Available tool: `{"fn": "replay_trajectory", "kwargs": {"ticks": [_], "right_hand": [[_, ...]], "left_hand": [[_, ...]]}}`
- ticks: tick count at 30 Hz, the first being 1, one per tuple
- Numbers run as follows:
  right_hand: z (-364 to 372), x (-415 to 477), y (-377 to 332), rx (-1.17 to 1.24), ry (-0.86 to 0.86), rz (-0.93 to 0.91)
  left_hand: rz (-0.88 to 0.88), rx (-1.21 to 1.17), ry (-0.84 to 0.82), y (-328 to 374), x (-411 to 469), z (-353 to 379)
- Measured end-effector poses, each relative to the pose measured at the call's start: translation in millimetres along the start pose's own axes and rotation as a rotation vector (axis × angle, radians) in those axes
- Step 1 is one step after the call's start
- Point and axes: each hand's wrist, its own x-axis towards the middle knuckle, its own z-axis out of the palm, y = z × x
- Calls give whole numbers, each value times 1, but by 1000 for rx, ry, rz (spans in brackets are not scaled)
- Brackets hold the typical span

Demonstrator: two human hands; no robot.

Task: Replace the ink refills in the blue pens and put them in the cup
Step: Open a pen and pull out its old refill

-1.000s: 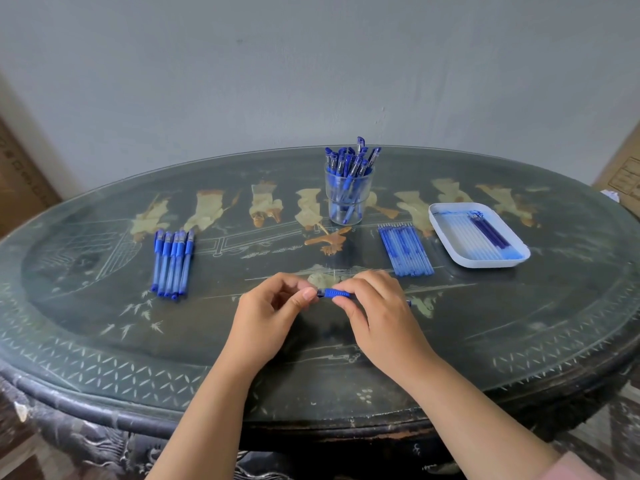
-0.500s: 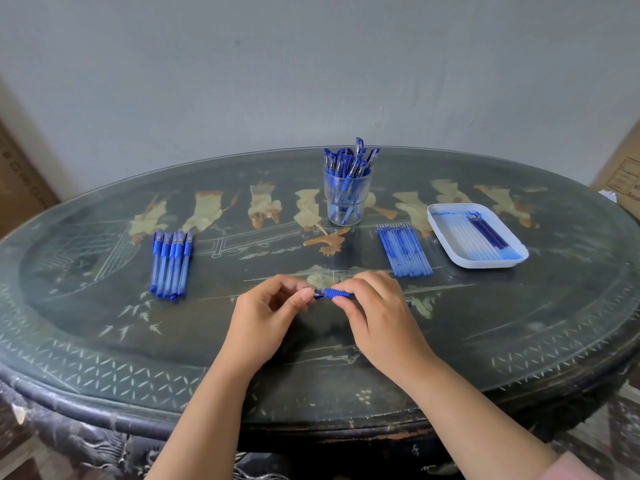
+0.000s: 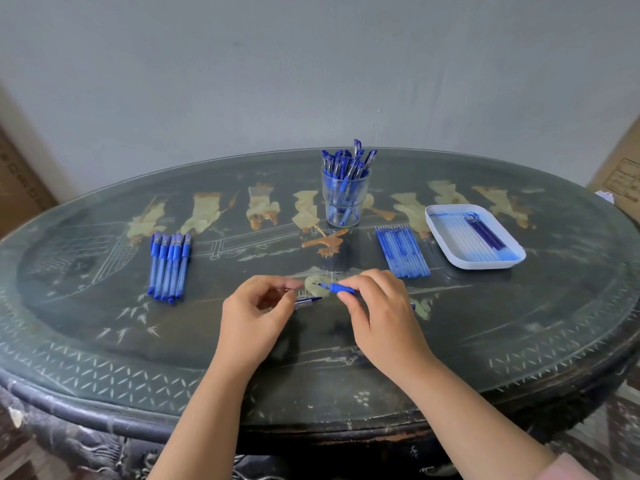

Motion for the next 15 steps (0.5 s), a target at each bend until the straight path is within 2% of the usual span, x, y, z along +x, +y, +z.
{"fn": "replay_trajectory", "kwargs": {"ticks": [3,6,10,15], "right_hand": [[0,0,0,11,2,15],[0,0,1,21,7,21],[0,0,1,21,3,25],[-1,0,0,19,-9,28]], "left_hand": [[120,172,-5,0,-1,2],[119,199,-9,3,-2,4],[272,354,-47,-4,-1,6],[268,475,-54,-13,1,8]]}}
